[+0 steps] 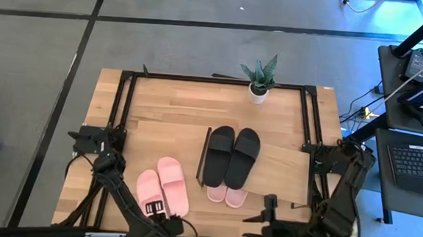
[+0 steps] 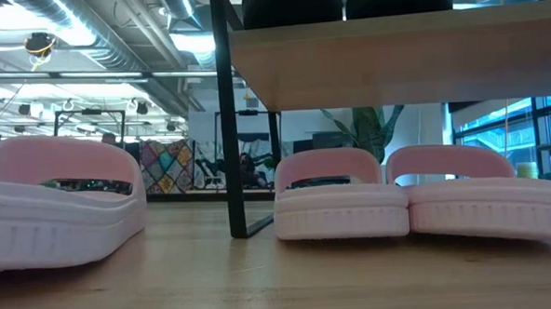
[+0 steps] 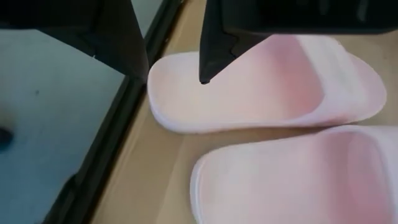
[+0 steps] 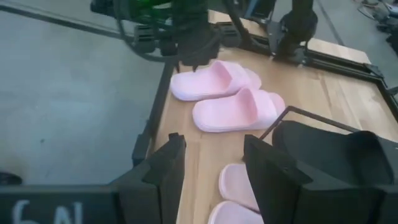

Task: Pick and place slides into the shelf
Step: Put the left pink slipper under the shelf

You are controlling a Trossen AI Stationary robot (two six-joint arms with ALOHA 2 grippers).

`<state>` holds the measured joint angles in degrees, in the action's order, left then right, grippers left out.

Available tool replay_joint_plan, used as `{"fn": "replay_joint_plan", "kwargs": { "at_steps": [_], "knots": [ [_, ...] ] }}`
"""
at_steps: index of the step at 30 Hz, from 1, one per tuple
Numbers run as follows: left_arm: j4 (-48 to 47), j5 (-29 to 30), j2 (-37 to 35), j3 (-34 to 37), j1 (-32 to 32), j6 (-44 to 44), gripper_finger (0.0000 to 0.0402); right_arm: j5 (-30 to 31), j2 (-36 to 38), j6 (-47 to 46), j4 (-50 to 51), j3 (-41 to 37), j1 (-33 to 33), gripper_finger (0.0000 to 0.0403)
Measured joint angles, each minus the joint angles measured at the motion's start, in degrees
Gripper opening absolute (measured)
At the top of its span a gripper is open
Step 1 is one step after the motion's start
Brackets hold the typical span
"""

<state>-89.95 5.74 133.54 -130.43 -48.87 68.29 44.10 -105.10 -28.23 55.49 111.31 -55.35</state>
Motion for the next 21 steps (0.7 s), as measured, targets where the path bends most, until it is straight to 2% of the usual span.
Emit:
{"fn": "replay_joint_plan", "kwargs": {
  "at_steps": [4, 13, 21],
  "knots": [
    [0.0, 0.0, -0.2, 2.3, -1.3, -3.2, 0.0117, 0.0, 0.0, 2.0, -2.8, 0.0, 2.0, 0.0165],
    [0.4, 10.4, -0.4, 4.1, -4.0, -7.7, 0.0104, -0.1, -0.2, 2.9, -3.5, 0.0, 5.0, 0.0165],
    [2.1, 11.2, -0.5, 4.1, -4.1, -8.8, 0.0105, -0.1, -0.2, 2.9, -3.5, 0.0, 5.5, 0.0165]
  ]
}}
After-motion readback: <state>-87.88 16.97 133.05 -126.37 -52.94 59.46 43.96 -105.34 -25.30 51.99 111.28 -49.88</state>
